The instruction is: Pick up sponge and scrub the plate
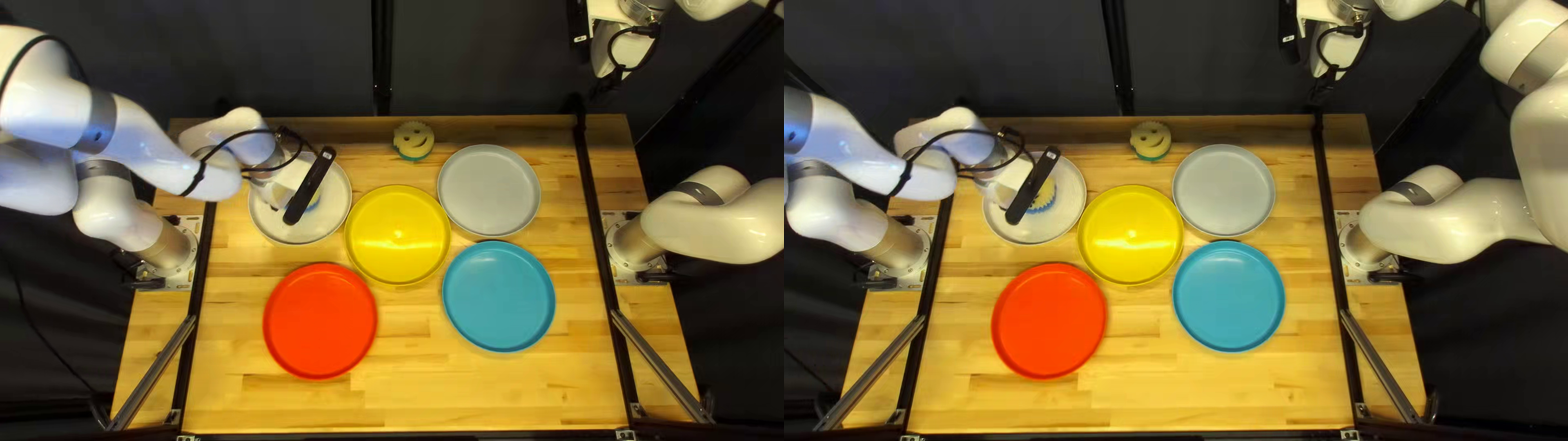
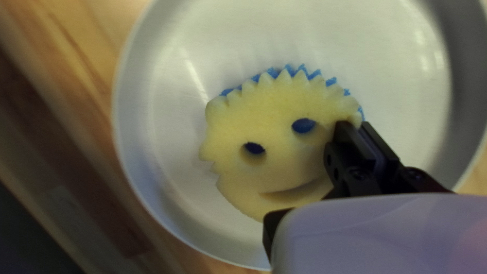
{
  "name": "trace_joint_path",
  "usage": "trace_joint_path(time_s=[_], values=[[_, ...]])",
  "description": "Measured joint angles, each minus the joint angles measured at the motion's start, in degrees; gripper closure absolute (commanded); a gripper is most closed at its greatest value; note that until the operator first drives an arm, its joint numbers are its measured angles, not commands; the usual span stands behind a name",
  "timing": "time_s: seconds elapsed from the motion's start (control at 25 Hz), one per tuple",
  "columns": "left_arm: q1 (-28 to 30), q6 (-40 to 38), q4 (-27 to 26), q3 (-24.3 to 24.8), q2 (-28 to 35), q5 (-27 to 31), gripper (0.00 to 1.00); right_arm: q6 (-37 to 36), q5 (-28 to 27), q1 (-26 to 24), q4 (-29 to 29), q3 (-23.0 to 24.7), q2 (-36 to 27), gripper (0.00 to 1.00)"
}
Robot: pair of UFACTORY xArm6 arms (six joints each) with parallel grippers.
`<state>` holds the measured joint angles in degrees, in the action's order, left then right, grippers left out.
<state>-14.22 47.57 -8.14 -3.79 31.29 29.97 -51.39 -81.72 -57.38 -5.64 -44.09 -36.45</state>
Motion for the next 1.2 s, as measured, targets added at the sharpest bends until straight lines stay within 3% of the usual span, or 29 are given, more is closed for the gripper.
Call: trace_joint_path(time_s=[0.2,0.52,0.76,0.92,1.2], values=[[-1.45,0.64,-0.03,-0.19,0.61,1.24,1.0,0.0,0.0,0.0,0.0,0.0,0.0,0.0],[-11.18,9.56,-0.34,-5.16,-4.85,2.3,1.0,0.0,0.0,0.0,0.0,0.0,0.0,0.0],[-15.16,15.62,-1.68,-7.05,-8.02,2.15,1.0,0.0,0.0,0.0,0.0,0.0,0.0,0.0],[-13.46,15.69,-2.95,-5.28,-6.24,1.95,1.0,0.0,0.0,0.0,0.0,0.0,0.0,0.0],[-4.53,5.57,-2.26,-0.18,3.39,3.73,1.0,0.0,0.0,0.0,0.0,0.0,0.0,0.0]])
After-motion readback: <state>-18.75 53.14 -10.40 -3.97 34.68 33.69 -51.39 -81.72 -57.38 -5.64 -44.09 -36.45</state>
